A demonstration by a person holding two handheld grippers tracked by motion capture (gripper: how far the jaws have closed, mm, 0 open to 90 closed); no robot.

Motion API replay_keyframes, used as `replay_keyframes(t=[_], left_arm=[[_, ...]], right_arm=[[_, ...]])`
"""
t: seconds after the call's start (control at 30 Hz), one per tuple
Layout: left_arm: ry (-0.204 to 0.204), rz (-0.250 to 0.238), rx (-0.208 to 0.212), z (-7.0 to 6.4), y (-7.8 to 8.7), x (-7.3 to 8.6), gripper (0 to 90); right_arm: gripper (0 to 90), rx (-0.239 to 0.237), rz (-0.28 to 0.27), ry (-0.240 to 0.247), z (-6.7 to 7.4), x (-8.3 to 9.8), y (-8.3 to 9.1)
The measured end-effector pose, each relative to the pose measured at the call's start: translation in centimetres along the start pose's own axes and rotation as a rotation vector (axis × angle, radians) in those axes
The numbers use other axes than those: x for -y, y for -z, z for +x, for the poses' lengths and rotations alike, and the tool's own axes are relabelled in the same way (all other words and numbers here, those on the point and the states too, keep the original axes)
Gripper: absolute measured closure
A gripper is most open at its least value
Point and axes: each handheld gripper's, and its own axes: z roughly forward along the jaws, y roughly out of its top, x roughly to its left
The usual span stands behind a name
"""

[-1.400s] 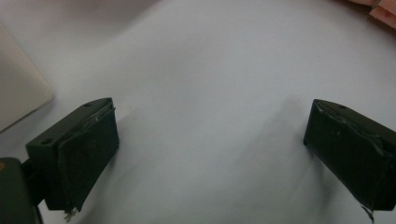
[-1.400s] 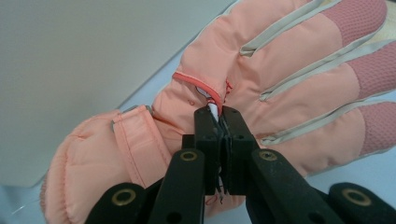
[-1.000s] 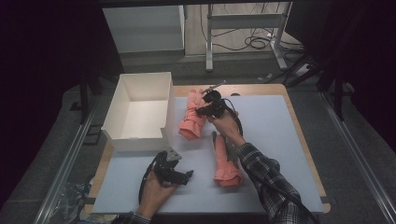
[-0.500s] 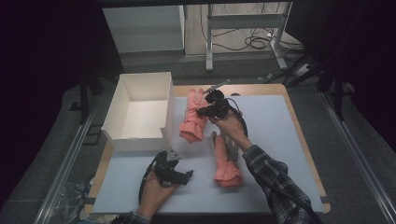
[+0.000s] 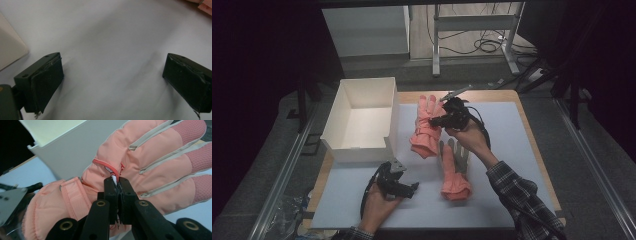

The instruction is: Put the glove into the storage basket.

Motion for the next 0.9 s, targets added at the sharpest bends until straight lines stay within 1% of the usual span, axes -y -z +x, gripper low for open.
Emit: replay_keyframes(t=[0.27, 0.63, 0.7, 0.87, 0.9], left_arm=[[0.000, 0.002, -0.001, 0.0, 0.0, 0.0, 3.1], [0.000, 0.001, -0.001, 0.0, 0.0, 0.0, 3.1], [0.000, 0.002, -0.001, 0.0, 0.0, 0.0, 3.1], [-0.001, 0.003, -0.002, 0.0, 0.0, 0.0, 3.1], [-0.001, 0.003, -0.002, 0.0, 0.0, 0.0, 3.1]], right_arm=[[86.1, -0.023, 0.007, 0.026, 0.7, 1.6, 2.9], [86.0, -0.051, 0.005, 0.030, 1.1, 5.0, 6.6], [85.9, -0.060, 0.003, 0.034, 1.2, 5.7, 7.2], [85.9, -0.062, 0.018, 0.042, 1.6, 7.4, 8.3], [85.9, -0.062, 0.018, 0.042, 1.6, 7.4, 8.3]])
